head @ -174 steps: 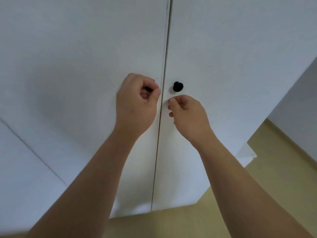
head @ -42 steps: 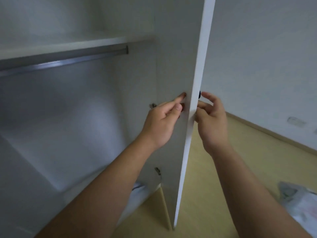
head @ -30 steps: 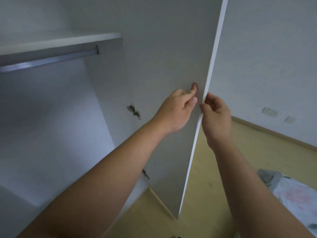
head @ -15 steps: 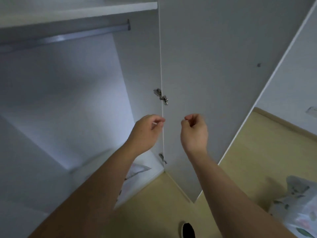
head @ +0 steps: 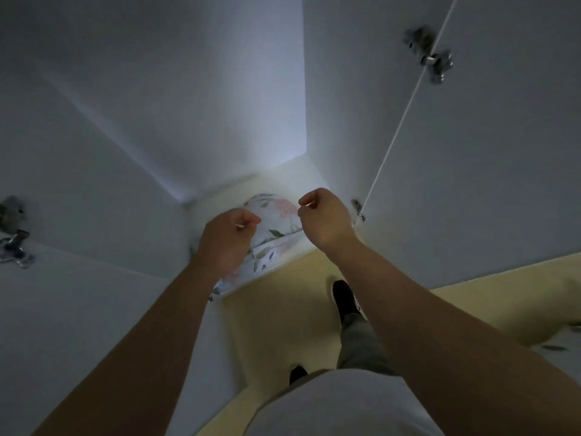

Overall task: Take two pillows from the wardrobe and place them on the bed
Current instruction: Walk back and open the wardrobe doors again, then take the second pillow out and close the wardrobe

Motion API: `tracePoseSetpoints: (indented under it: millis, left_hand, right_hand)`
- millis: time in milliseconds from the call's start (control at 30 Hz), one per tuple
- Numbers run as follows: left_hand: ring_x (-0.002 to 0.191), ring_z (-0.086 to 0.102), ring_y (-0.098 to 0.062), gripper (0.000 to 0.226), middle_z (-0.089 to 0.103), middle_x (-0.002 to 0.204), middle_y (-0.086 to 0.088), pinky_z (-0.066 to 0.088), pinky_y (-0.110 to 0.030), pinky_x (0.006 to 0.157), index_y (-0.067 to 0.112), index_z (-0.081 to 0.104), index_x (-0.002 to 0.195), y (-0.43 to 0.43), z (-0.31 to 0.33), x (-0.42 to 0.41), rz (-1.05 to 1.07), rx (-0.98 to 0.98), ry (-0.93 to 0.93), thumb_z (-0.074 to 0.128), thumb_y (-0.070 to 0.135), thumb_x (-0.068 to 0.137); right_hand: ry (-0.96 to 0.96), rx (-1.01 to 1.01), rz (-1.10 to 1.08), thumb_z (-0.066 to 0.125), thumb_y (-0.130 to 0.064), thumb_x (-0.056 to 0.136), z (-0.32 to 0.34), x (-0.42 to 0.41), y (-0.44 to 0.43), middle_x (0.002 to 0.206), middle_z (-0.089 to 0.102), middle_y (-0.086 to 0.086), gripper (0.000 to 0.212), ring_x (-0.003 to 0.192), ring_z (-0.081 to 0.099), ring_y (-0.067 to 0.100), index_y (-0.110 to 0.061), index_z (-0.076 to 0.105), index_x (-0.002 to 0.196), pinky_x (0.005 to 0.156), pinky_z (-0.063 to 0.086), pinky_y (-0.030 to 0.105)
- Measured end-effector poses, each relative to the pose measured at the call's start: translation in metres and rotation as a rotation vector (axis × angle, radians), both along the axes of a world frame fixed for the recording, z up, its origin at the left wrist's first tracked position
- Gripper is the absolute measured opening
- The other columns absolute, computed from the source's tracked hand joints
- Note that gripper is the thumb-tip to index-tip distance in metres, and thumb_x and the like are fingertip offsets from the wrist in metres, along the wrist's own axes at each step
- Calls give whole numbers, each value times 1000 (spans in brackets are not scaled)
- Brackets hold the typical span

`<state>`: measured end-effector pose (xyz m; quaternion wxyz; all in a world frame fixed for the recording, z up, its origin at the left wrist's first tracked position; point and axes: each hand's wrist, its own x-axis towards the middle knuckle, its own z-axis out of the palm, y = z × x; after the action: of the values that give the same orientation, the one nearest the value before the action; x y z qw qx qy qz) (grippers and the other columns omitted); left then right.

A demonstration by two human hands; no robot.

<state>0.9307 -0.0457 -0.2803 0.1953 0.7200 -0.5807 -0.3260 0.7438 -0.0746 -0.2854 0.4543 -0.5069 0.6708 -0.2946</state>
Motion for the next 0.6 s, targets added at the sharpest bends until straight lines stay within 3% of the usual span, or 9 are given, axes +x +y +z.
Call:
tracePoseSetpoints:
  millis: [167, 233, 300, 433, 500, 600]
  left_hand:
    - [86, 64, -13, 12, 71, 93, 5, 48, -26, 84, 22, 73, 99, -38, -71, 15, 81, 193, -70, 61, 24, 95]
    - [90, 67, -21, 18, 73, 99, 1, 53, -32, 84, 19, 73, 105, -59, -111, 23, 192, 285, -62, 61, 23, 94]
    - [93, 69, -26, 20, 74, 103, -2, 55, -36, 85, 18, 73, 106, -73, -150, 30, 284, 391, -52, 59, 20, 93]
    - [95, 70, -29, 10, 74, 100, -8, 57, -45, 90, 26, 65, 87, -92, -241, 50, 438, 558, 48, 59, 19, 90]
    - [94, 71, -32, 13, 73, 101, -12, 58, -49, 89, 25, 62, 78, -98, -287, 57, 511, 618, 119, 60, 17, 89]
    - [91, 72, -29, 18, 72, 97, -6, 59, -43, 81, 30, 61, 81, -109, -352, 59, 566, 615, 167, 57, 14, 88]
  right_hand:
    - [40, 148, 145, 52, -10, 94, -84, 28, -69, 94, 66, 0, 21, 75, 60, 5, -11, 66, 110, 58, 41, 11]
    - [60, 235, 185, 53, -12, 94, -132, 39, -96, 100, 69, 4, 22, 88, 65, 17, -9, 67, 110, 70, 49, 19]
    - [99, 350, 202, 52, -15, 94, -180, 46, -111, 95, 68, 4, 20, 89, 64, 21, -9, 68, 104, 76, 50, 29]
    - [198, 520, 267, 52, -12, 92, -271, 53, -144, 98, 71, 12, 21, 92, 68, 28, -3, 68, 102, 83, 56, 38]
    - [232, 598, 279, 54, -12, 90, -317, 53, -162, 90, 66, 9, 14, 83, 62, 28, -5, 65, 95, 73, 53, 37]
    - [358, 679, 303, 56, -13, 86, -382, 54, -188, 82, 58, 9, 7, 74, 55, 26, -13, 58, 94, 57, 42, 27]
